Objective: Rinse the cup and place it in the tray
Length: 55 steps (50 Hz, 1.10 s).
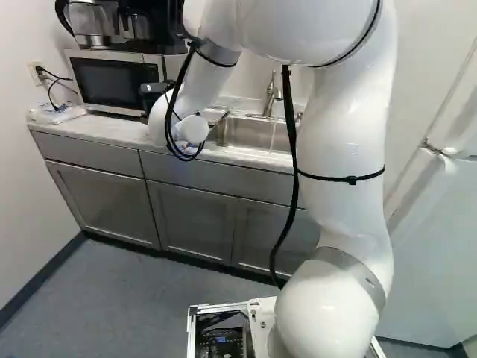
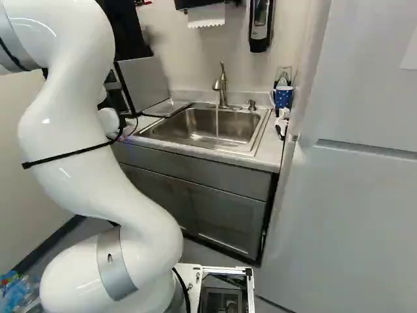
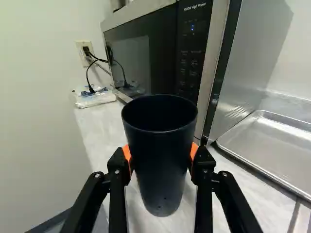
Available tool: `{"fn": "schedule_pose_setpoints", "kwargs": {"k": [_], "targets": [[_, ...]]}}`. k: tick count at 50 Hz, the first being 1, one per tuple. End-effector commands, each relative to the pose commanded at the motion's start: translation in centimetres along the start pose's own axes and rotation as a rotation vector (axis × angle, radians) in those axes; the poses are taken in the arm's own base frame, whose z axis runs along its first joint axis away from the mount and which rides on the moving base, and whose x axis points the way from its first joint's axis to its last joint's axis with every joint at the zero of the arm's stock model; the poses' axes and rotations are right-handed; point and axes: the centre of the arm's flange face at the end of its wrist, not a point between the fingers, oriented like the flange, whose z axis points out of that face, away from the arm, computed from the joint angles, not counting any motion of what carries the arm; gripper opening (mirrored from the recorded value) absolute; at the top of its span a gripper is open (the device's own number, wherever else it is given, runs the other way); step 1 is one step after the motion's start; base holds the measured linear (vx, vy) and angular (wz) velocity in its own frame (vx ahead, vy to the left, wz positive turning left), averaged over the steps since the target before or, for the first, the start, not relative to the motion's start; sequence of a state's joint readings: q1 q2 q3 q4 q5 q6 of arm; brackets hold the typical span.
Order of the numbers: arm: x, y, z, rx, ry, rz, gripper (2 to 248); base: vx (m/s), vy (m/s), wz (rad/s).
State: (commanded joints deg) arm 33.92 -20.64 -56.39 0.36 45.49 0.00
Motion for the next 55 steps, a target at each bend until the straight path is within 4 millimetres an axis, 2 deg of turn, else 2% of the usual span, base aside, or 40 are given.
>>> {"fn": "schedule_pose_setpoints", "kwargs": {"k": [20,55], "targets": [[1.5,0.4,-0.6,-0.006,0.026,0.001,125,0.000,0.000,0.000],[5.1,4.7,-5.0,-0.084,0.085,0.010,125,0.000,0.000,0.000]]}}
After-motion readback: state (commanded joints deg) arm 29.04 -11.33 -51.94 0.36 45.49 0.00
